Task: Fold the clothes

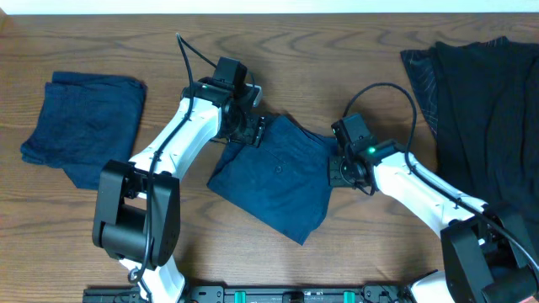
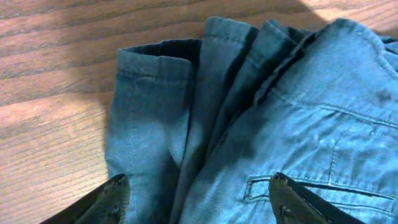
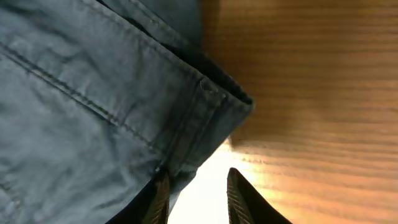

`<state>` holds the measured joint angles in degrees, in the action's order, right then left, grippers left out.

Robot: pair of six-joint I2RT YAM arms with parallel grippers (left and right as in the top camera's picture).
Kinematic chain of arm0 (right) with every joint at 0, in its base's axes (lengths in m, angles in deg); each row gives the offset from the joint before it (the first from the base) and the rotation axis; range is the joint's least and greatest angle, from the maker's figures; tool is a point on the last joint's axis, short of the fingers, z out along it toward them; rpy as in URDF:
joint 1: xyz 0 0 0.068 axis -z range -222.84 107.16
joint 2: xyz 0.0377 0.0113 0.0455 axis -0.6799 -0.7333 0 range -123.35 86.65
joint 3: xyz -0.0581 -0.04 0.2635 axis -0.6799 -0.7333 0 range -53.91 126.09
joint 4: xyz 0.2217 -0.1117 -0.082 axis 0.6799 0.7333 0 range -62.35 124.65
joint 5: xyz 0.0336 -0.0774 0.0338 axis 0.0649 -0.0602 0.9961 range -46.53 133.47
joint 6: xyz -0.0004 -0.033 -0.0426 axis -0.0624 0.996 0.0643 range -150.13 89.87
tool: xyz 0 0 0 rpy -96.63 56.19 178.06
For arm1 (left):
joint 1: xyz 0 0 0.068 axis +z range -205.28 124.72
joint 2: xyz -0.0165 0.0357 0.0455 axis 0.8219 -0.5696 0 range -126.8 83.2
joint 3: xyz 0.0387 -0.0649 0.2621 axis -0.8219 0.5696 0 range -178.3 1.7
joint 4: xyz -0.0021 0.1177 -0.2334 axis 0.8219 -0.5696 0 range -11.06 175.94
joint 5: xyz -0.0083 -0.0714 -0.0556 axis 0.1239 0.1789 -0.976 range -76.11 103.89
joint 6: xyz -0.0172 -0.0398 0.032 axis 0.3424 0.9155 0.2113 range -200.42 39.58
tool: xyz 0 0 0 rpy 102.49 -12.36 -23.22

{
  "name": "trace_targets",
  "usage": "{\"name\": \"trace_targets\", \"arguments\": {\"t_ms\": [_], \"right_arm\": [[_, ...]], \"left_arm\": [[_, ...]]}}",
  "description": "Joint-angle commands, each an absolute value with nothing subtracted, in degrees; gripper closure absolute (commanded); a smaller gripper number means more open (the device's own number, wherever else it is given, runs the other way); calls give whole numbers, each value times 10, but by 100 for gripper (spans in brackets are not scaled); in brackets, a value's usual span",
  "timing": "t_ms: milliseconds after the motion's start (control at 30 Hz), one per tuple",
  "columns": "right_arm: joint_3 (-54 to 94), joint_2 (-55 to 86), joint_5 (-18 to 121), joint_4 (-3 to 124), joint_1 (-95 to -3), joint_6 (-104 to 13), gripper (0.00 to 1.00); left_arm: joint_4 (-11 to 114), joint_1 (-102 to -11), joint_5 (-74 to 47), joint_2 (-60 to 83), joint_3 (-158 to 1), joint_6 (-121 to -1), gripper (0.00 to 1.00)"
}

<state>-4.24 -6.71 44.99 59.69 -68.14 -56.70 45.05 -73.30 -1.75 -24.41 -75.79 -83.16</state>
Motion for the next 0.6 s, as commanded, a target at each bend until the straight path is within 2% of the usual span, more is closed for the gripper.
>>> {"name": "trace_targets", "arguments": {"t_ms": [0, 567], "right_arm": [[-64, -74, 448, 571, -675, -576, 71], [-77, -74, 450, 518, -674, -602, 70]], "left_arm": [[454, -731, -46, -248, -758, -841, 28], [480, -751, -49, -276, -757, -873, 28]]}}
